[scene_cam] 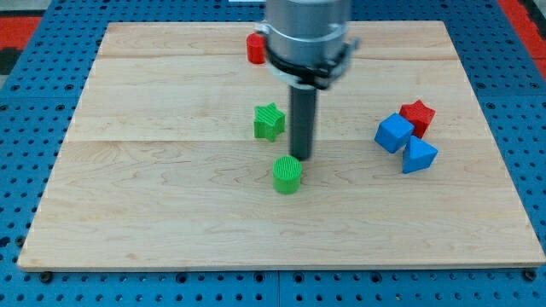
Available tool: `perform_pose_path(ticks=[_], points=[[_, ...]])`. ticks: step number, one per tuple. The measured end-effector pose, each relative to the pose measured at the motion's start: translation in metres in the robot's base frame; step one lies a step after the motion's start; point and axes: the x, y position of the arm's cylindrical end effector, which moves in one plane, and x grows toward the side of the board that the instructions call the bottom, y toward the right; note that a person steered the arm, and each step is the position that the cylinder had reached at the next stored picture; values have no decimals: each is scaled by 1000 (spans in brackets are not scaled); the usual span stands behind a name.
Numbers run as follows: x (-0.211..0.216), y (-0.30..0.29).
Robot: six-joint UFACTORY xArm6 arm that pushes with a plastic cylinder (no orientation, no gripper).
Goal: Separate the green blocks from the group of blocks
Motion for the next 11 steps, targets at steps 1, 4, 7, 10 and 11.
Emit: perform_pose_path(ticks=[1,4,7,10,11], points=[[6,1],[-5,-73],[12,-159],[-59,-78],[-59,-71]])
